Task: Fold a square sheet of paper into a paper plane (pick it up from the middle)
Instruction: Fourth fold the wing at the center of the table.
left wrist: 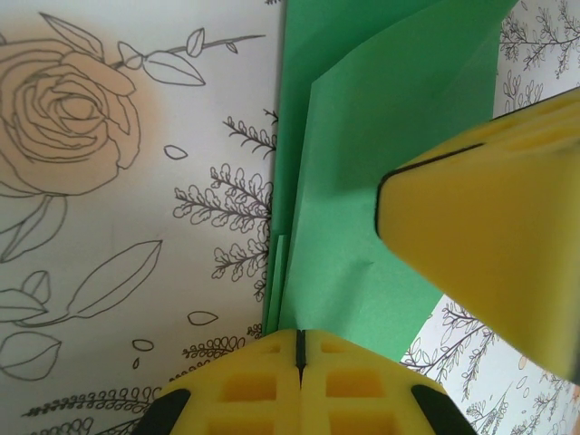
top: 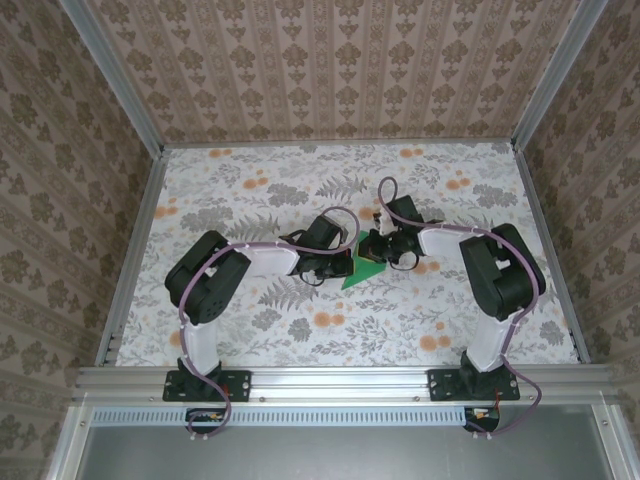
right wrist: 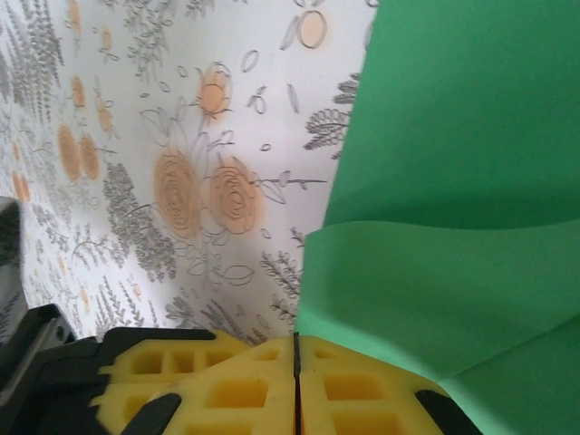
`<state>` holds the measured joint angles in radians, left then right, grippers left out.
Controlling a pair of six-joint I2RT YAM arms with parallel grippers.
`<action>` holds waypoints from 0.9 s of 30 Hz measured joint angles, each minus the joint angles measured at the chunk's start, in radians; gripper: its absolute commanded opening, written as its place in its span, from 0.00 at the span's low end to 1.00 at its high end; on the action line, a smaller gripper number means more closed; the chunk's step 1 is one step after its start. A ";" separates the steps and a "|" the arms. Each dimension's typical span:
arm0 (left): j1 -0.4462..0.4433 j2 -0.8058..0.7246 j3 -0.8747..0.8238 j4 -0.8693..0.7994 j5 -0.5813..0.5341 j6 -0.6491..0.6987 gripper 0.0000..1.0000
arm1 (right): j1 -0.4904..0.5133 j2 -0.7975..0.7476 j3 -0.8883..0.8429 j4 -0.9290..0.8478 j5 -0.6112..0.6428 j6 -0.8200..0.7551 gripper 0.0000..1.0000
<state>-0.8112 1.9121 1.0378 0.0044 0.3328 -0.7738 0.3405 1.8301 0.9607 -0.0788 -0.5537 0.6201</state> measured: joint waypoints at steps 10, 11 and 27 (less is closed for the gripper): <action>-0.001 0.000 0.002 -0.005 -0.001 0.000 0.00 | -0.043 0.067 0.028 -0.035 -0.026 -0.034 0.08; -0.001 0.000 0.002 -0.005 -0.002 0.000 0.00 | -0.051 0.069 0.030 -0.034 -0.031 -0.034 0.08; -0.001 0.002 0.002 -0.001 0.000 0.000 0.00 | -0.214 0.130 0.123 -0.034 -0.005 -0.014 0.08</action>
<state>-0.8120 1.9137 1.0393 0.0032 0.3325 -0.7738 0.1261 1.9598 1.0836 -0.1127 -0.5591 0.6064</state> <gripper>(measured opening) 0.060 0.080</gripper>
